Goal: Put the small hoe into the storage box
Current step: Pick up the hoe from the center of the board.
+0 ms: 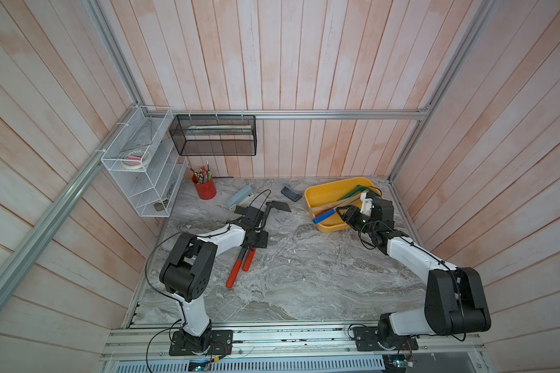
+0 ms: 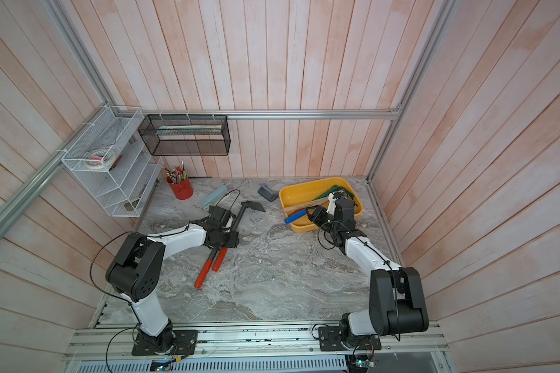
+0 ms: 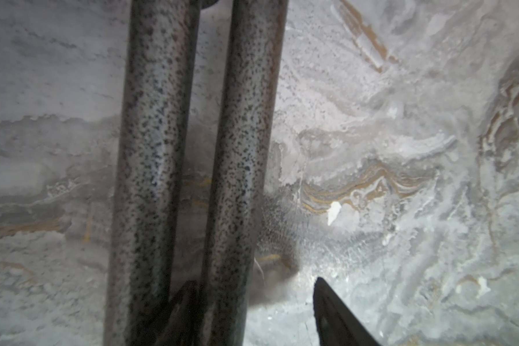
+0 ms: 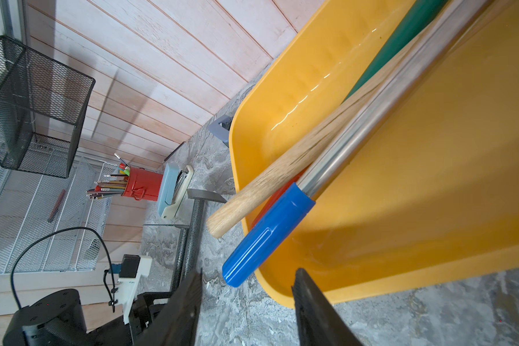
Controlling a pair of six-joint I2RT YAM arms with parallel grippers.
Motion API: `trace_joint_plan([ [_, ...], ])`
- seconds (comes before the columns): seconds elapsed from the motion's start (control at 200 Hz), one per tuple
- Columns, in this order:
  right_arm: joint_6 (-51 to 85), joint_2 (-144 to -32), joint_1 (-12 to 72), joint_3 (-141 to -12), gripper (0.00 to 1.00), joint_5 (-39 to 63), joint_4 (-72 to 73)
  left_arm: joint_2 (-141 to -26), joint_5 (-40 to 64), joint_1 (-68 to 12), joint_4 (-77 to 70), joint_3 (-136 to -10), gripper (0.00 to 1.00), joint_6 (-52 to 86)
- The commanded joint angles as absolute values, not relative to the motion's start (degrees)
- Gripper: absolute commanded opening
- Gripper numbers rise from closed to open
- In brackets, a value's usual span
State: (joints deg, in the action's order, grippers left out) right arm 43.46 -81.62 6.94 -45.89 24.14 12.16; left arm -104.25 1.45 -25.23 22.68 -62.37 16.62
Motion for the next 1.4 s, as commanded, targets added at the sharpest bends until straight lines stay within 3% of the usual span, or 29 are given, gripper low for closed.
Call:
trace_joint_plan([
  [0.0, 43.86, -81.83, 7.25, -45.43, 0.51, 25.14, 13.42, -105.67, -0.26, -25.22, 22.26, -63.11, 0.54, 15.97],
  [0.755, 44.98, -82.57, 7.25, -46.14, 0.51, 25.66, 13.14, -104.75, -0.46, -25.18, 22.50, -62.89, 0.20, 15.14],
  [1.08, 45.84, -83.14, 7.50, -46.71, 0.51, 26.69, 13.10, -101.99, 0.00, -25.20, 22.41, -61.51, 0.14, 14.69],
  [1.215, 46.40, -83.59, 7.91, -47.19, 0.51, 27.36, 13.09, -100.53, -0.34, -25.22, 22.46, -61.13, 0.03, 14.70],
  [1.395, 47.12, -83.77, 9.46, -48.15, 0.53, 28.97, 13.18, -98.23, -1.22, -25.22, 22.84, -60.39, 0.00, 14.54],
])
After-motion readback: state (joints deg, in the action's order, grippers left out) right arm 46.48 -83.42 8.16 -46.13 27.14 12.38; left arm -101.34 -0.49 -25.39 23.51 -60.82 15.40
